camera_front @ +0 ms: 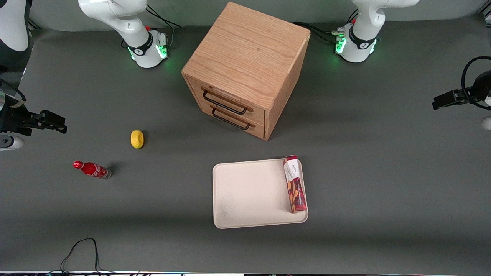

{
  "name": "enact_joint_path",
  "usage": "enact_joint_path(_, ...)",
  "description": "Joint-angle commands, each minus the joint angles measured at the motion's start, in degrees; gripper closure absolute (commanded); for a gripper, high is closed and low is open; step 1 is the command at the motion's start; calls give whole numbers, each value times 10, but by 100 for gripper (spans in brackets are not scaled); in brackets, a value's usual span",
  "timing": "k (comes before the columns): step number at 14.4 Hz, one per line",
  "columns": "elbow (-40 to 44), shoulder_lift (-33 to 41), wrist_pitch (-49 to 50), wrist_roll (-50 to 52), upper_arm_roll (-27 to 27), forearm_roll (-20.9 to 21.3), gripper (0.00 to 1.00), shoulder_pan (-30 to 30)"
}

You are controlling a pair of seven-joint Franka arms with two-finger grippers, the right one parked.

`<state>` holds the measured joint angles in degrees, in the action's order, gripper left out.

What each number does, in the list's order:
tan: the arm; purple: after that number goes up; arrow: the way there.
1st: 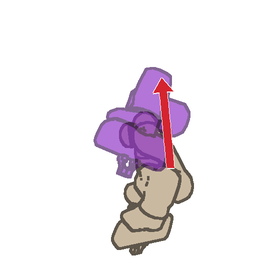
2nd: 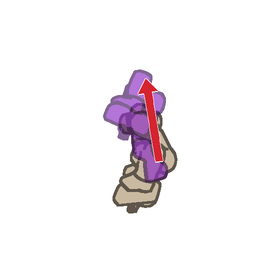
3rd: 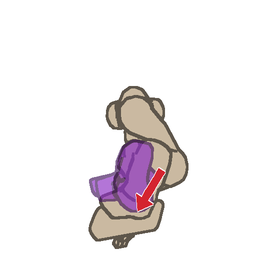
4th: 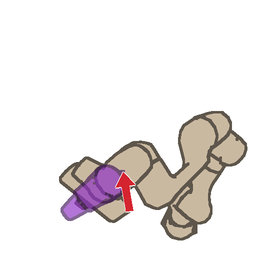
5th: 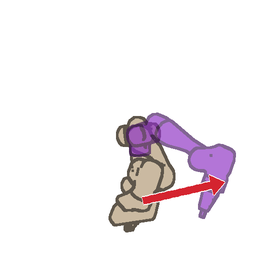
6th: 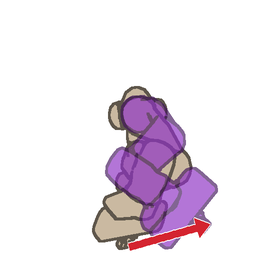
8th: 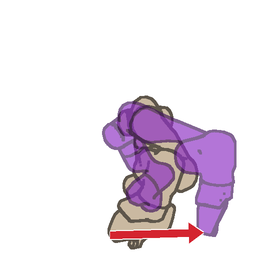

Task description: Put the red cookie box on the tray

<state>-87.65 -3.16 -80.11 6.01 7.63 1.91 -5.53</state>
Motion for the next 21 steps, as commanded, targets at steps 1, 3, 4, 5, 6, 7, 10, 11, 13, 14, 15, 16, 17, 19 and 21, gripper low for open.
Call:
enact_joint_path(1,-83,68,-26,-3,-31,2,0,28)
enact_joint_path(3,-73,64,-23,5,-67,3,0,55)
enact_joint_path(4,-69,63,-23,4,-66,5,0,50)
enact_joint_path(5,-68,63,-26,2,-62,4,0,43)
enact_joint_path(6,-67,63,-31,2,-47,3,0,26)
enact_joint_path(7,-64,61,-37,3,-26,4,0,0)
enact_joint_path(10,-54,49,-38,1,0,5,0,-26)
enact_joint_path(11,-42,36,-33,2,1,6,0,-27)
enact_joint_path(13,-26,20,-32,3,0,19,0,-29)
enact_joint_path(14,-23,18,-37,3,1,34,0,-38)
enact_joint_path(15,-19,14,-37,4,6,41,0,-47)
enact_joint_path(16,-7,13,-29,6,15,42,0,-51)
enact_joint_path(17,4,8,-29,5,19,42,0,-56)
enact_joint_path(19,13,2,-25,7,20,42,0,-60)
enact_joint_path(21,12,1,-24,6,20,43,0,-59)
